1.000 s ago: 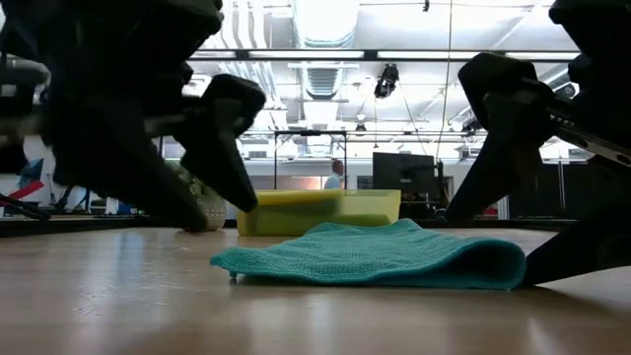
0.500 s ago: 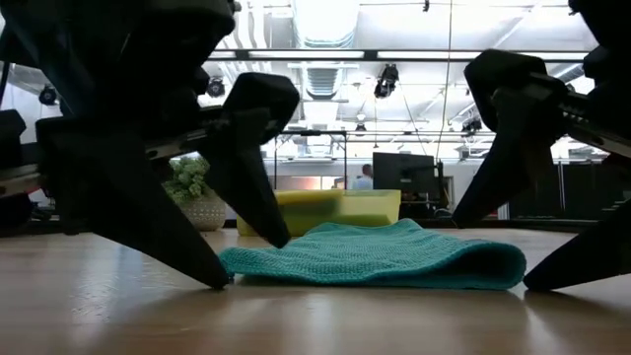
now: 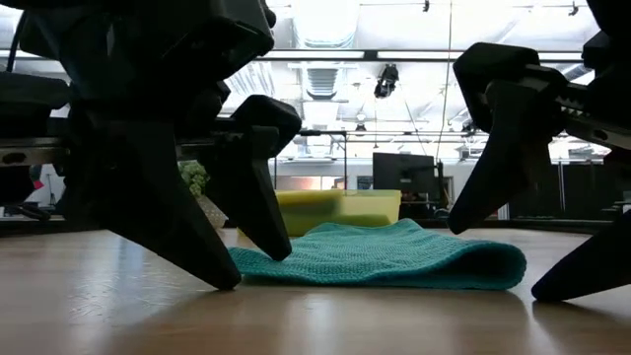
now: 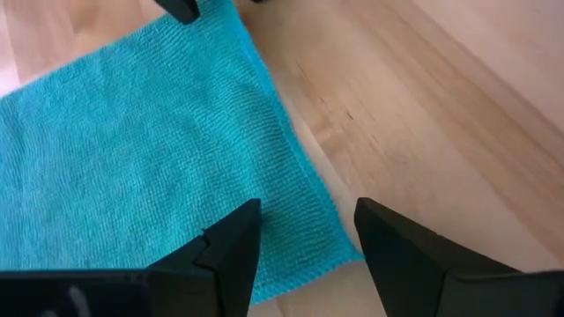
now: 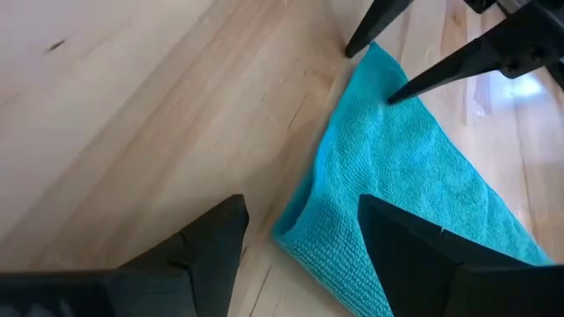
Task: Fold microfiber towels
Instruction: Fold the light blue towel
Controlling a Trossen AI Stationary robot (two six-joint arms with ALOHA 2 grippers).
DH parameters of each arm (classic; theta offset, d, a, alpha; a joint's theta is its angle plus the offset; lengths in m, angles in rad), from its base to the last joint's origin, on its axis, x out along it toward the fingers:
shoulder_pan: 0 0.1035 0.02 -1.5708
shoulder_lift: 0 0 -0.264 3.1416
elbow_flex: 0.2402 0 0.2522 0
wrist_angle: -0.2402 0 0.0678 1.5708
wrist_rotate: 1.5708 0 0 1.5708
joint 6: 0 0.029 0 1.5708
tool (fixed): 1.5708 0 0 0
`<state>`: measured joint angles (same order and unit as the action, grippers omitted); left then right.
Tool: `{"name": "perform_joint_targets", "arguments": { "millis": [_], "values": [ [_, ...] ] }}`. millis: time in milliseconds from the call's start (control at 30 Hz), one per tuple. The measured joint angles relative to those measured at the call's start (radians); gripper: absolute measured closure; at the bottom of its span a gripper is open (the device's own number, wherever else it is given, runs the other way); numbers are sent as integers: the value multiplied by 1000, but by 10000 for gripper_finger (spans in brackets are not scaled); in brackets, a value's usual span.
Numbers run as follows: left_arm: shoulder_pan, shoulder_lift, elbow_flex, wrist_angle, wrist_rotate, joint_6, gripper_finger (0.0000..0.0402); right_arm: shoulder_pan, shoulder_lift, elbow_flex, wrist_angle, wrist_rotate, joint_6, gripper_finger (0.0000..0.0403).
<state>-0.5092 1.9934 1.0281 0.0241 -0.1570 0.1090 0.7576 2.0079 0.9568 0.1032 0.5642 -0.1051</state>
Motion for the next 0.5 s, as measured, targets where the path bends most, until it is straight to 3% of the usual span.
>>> {"name": "perform_joint_targets", "arguments": {
  "millis": [233,400,500],
  "values": [
    [15,39,2,-27,5,-89,224,-49,-1,2,4,-54,0,192],
    [16,42,7,-34,-1,-102,228,-56,-2,2,2,-68,0,242],
    [15,42,7,-35,-10,-102,250,-56,0,0,1,-66,23,276]
  ]
}}
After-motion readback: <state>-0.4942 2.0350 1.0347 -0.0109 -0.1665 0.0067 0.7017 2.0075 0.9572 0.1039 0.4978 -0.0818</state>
